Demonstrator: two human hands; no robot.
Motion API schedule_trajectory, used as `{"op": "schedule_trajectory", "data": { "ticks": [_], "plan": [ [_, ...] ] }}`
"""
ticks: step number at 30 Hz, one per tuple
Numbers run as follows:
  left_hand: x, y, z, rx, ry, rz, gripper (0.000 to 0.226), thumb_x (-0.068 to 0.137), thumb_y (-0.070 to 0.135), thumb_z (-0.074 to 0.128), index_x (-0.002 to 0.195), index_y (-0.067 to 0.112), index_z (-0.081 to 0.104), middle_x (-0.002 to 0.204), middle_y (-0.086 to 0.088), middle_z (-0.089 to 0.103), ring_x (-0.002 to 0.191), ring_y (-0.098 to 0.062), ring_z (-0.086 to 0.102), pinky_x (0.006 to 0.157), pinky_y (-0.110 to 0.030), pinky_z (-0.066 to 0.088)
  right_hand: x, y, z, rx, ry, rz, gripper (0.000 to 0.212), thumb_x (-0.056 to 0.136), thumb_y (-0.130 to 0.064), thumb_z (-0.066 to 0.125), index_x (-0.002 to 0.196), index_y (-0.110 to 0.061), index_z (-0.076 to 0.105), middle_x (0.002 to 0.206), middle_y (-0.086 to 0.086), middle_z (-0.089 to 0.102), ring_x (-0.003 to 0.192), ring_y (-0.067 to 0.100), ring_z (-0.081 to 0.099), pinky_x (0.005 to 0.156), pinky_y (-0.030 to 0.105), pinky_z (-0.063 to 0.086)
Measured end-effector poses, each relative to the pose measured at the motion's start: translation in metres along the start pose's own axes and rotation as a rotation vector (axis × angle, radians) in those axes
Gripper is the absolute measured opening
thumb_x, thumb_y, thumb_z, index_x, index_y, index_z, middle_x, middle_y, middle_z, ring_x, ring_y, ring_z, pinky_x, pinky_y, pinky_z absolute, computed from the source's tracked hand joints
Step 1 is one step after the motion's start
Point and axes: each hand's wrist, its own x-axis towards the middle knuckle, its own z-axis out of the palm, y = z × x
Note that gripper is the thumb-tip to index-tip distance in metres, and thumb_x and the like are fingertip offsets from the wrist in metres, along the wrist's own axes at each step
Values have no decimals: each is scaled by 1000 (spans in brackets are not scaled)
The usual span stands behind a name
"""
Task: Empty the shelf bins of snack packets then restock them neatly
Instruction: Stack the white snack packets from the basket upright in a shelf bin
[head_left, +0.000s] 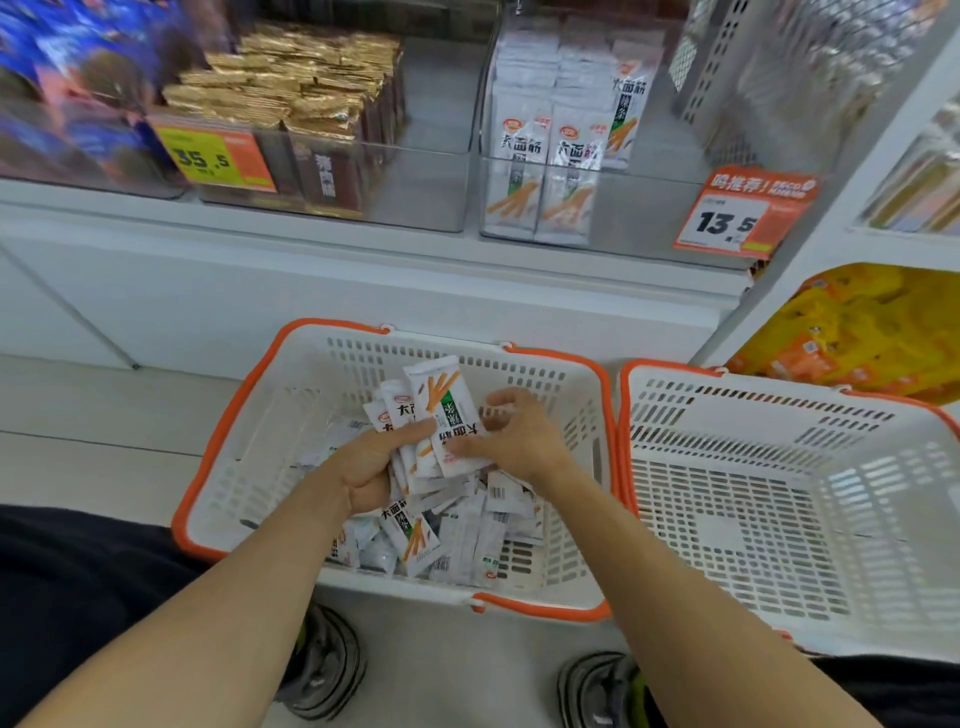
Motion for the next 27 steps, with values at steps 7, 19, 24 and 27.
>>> {"op": "schedule_trajectory", "data": {
  "ticks": [7,19,24,27],
  "plan": [
    [-1,0,-9,-22,-12,-53,47,64,10,88,109,6,75,117,-24,70,86,-32,75,66,-43,62,12,-3,-70,344,-106,83,32,85,5,71,110,-15,67,117,12,70,101,29,70,73,40,62],
    [5,-17,11,82,-143,-88,70,66,13,91,129,3,64,127,-24,65,113,-39,66,84,-48,59,23,28,-20,170,69,7,17,85,-10,79,98,-15,70,97,7,77,84,22,76,80,43,63],
    [5,-23,28,23,-19,-69,24,91,9,62,112,6,72,114,-22,72,94,-32,74,74,-41,62,15,28,14,9,113,41,23,103,-32,53,95,-13,63,79,0,64,70,17,63,67,31,54],
    [7,-23,29,25,-18,-61,23,95,20,60,108,10,76,115,-22,71,98,-34,73,82,-44,59,7,21,17,127,-19,169,43,108,-36,40,71,-18,51,51,-6,50,52,12,46,51,24,37]
  ]
}}
